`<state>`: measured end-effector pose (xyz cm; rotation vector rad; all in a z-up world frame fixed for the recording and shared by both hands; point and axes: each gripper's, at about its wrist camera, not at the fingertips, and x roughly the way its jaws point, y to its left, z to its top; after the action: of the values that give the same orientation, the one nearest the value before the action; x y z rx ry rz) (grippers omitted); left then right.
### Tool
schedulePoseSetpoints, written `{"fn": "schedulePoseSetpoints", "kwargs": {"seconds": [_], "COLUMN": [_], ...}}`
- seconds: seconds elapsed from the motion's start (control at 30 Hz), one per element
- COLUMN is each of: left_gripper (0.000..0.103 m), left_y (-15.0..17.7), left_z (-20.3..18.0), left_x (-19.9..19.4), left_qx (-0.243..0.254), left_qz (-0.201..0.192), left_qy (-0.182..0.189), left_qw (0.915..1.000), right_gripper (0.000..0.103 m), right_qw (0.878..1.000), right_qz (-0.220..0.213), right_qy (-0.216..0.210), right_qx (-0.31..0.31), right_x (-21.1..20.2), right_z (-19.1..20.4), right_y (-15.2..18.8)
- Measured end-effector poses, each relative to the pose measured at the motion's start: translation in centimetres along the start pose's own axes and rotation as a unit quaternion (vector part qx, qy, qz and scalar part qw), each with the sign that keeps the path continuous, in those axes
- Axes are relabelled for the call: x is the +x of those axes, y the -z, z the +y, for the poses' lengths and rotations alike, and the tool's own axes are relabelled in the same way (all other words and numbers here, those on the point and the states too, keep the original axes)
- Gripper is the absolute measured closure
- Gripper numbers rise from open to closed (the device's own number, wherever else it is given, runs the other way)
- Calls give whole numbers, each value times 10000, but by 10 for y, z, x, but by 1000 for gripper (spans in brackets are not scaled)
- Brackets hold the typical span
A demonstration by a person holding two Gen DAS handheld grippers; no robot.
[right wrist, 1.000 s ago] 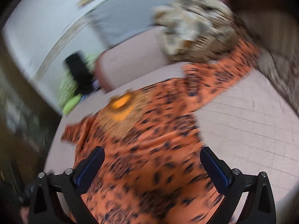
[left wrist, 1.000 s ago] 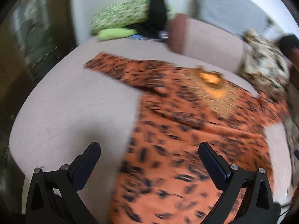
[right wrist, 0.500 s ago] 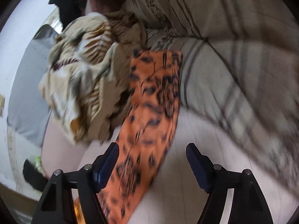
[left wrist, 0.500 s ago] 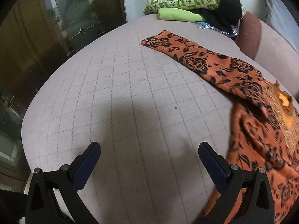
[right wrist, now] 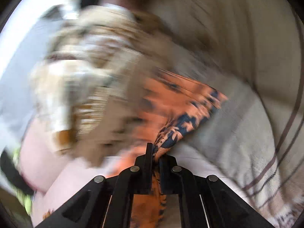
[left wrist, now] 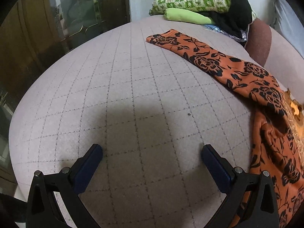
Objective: Fold small clothes
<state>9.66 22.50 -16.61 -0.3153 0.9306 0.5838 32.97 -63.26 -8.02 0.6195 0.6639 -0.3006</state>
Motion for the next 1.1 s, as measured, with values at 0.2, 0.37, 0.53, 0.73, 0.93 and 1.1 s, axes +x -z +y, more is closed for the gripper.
{"fn": "schedulePoseSetpoints", "kwargs": {"seconds": [0.2,0.37,0.53,0.73,0.93,1.1], "left_gripper": [0,0,0,0,0,0], "left_y": [-12,-39,-58,-57,-43,-15], "left_z": [0,-3,-24,-75,-168,-261], "left_x": [-10,-60,-88,-95,-98,-100], "left_qx": [-16,-67,207,686,1381,2396], "left_qz": [56,-650,-865,-583,-287,-136], "left_qy": [232,763,1311,2023,2622,2471], "left_qw": [9997,9949,9874,9752,9546,9388], "right_gripper": [98,98,95,12,12,12], "right_qw": [9761,9370,9170,8843,9304,9488], "right_qz": [-417,-56,1165,2566,1983,1725], "right_qy": [-1595,-2379,-2400,-2129,-2595,-2525], "right_qx": [-1414,-2559,-2965,-3270,-1665,-791], "right_x": [-113,-155,-104,-46,-87,-106], "right_z": [168,297,365,353,261,194], "right_y": [49,169,286,366,292,249]}}
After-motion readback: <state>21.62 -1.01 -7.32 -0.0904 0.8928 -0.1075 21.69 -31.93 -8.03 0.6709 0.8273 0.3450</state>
